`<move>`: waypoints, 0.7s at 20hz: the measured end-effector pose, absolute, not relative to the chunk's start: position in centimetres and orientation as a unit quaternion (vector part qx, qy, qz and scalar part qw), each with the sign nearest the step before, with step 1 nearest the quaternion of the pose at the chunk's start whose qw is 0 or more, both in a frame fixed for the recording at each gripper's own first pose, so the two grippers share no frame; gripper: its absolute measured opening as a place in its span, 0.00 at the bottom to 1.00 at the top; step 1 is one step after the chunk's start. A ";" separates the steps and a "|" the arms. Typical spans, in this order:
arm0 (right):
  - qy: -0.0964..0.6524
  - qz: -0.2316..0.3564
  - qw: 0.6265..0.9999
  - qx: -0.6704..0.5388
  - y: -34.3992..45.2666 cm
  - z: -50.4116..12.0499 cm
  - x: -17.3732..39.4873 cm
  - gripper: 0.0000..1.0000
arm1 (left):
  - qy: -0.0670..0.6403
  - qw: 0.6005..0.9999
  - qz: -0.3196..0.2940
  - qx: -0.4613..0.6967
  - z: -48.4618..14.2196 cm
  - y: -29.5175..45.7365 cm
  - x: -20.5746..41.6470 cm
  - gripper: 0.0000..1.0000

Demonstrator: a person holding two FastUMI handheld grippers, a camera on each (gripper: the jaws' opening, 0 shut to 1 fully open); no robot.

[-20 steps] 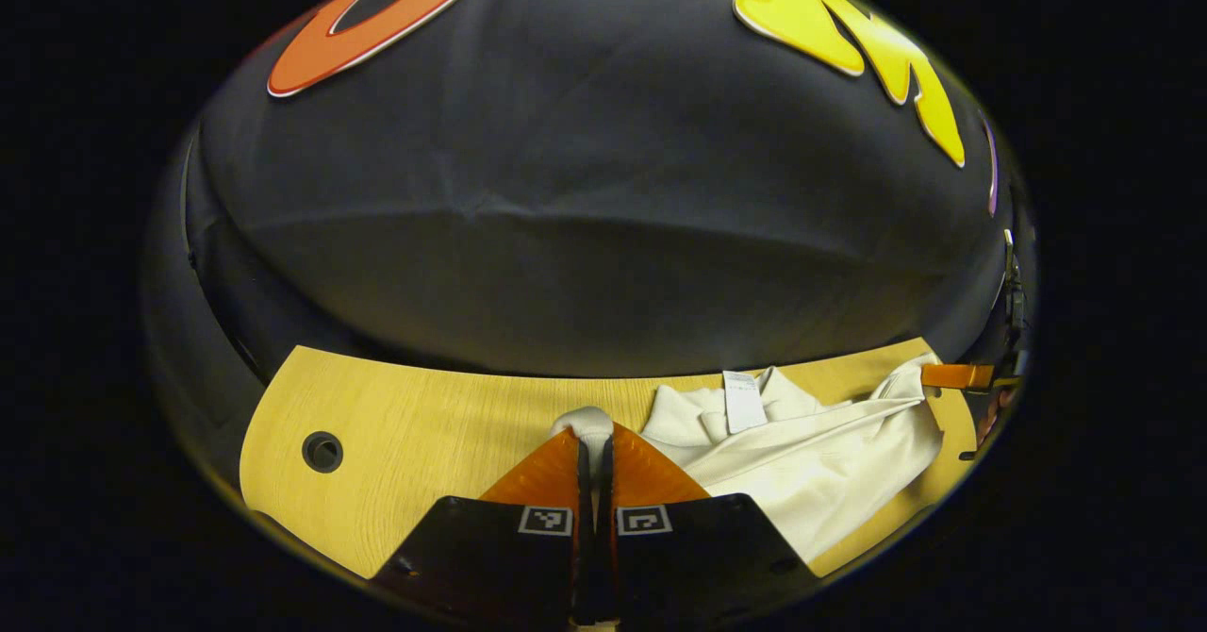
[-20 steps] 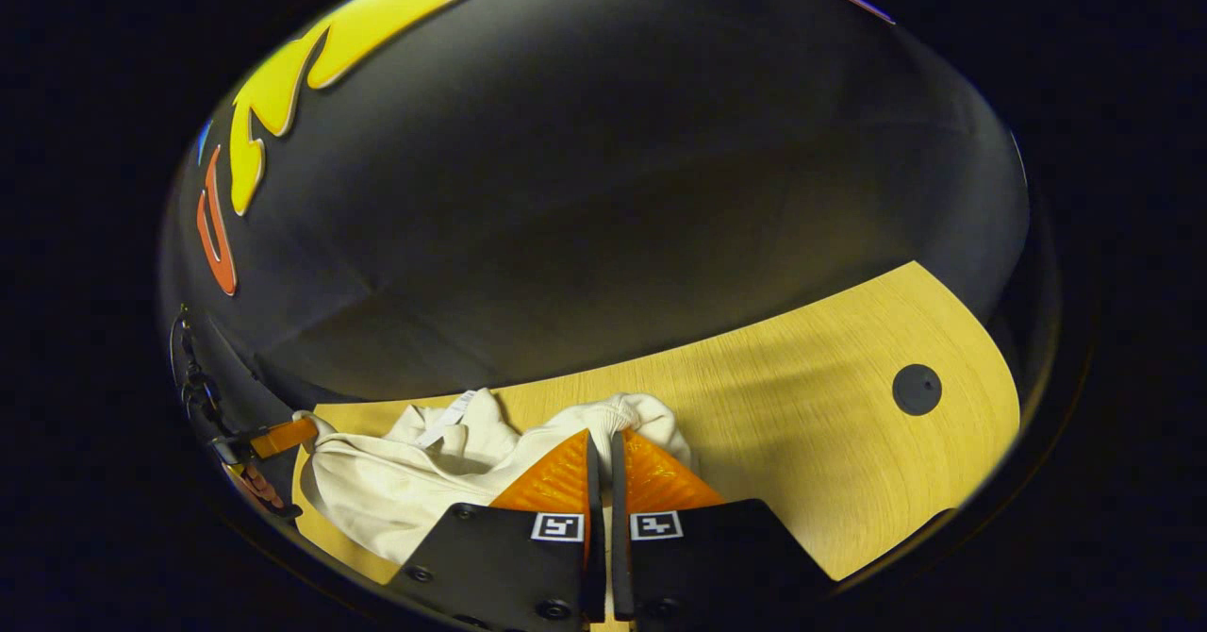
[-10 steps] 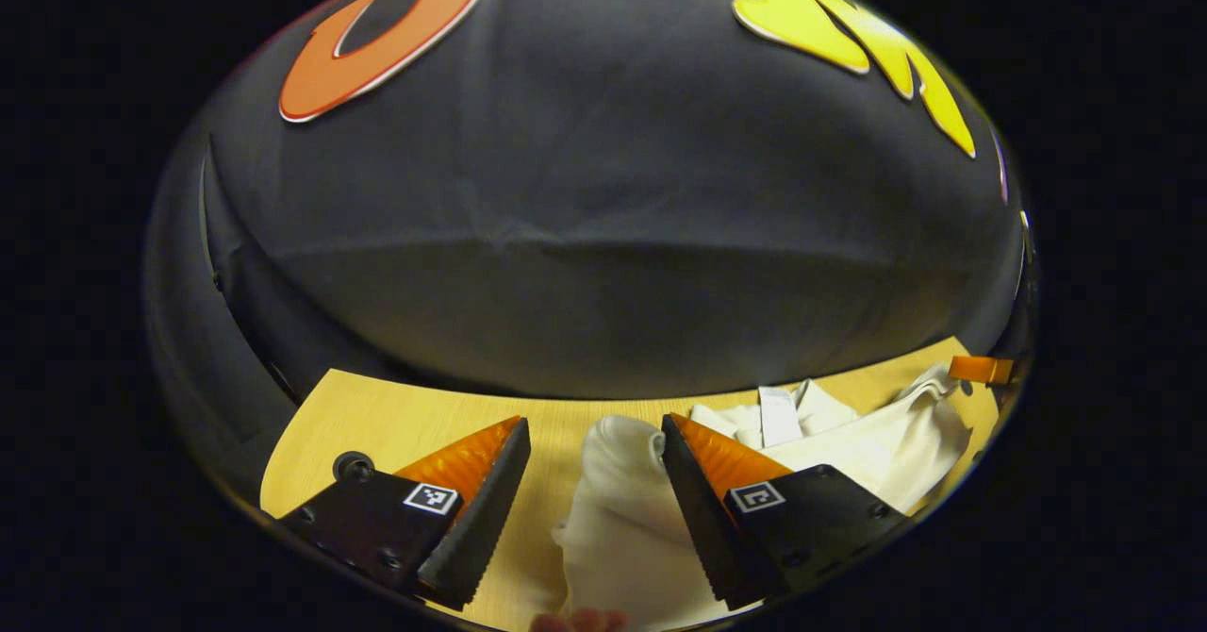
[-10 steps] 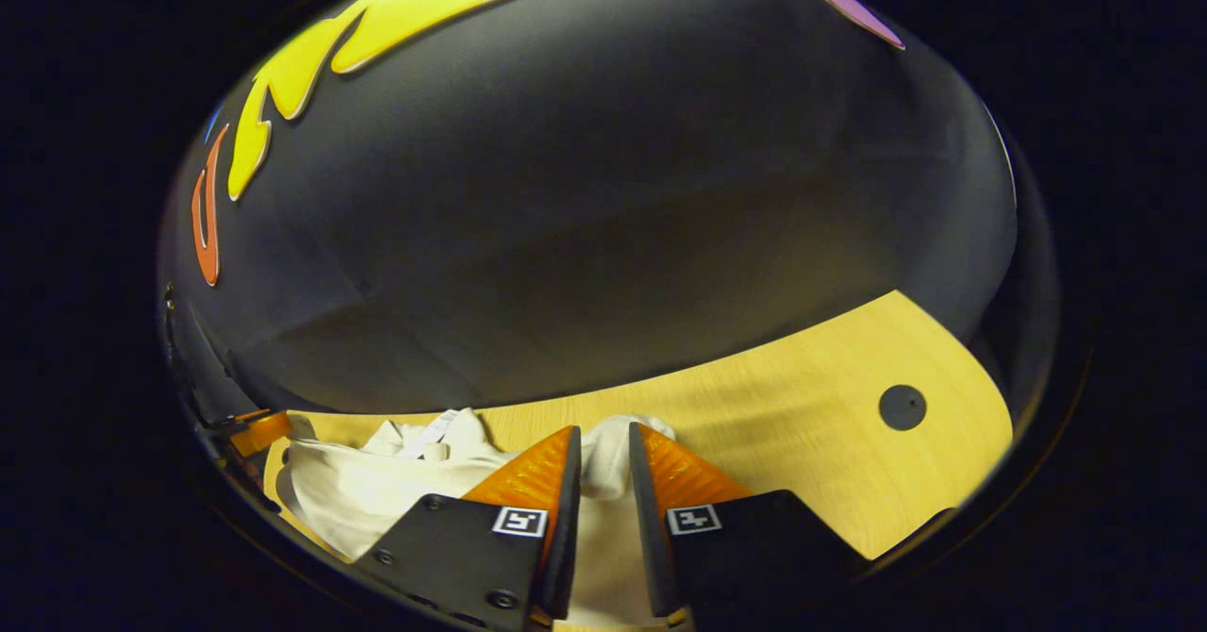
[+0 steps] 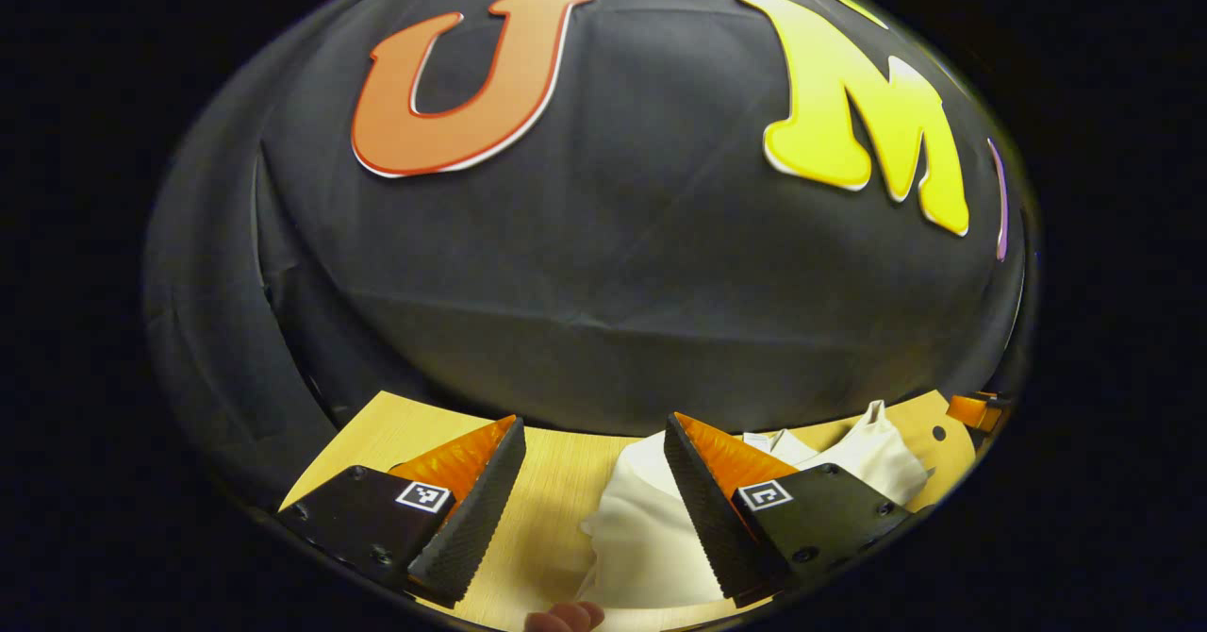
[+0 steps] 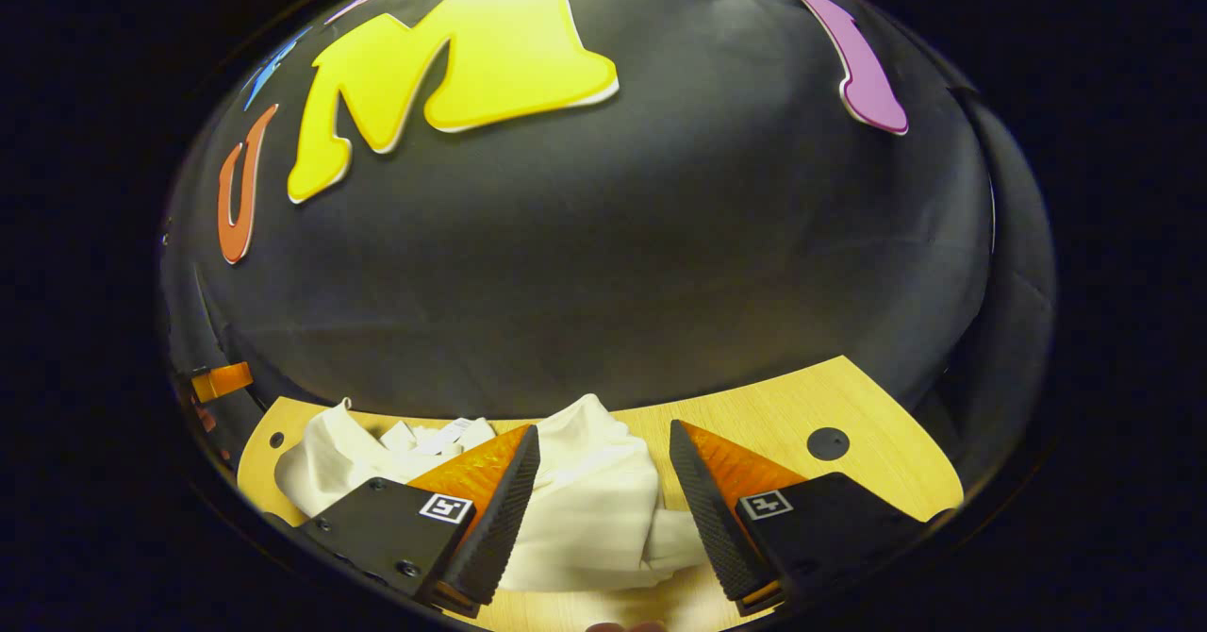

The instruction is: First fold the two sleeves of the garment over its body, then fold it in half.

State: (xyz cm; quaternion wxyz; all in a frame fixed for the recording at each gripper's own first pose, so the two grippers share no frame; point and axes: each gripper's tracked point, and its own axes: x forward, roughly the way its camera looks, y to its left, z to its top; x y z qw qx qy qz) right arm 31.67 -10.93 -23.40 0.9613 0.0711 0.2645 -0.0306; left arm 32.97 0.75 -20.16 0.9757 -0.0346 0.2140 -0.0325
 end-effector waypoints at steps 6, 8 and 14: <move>0.176 -0.009 0.983 0.048 -8.6 -10.4 22.9 0.89 | 0.134 0.989 -0.052 -0.041 -7.9 -0.5 24.2 0.94; 0.144 0.002 0.989 0.044 -7.5 -5.8 20.1 0.90 | 0.107 0.992 -0.056 -0.034 -4.2 -0.9 21.1 0.94; 0.067 0.012 0.998 0.012 -5.3 2.4 12.4 0.93 | 0.051 0.995 -0.080 -0.038 2.7 -3.0 11.3 0.94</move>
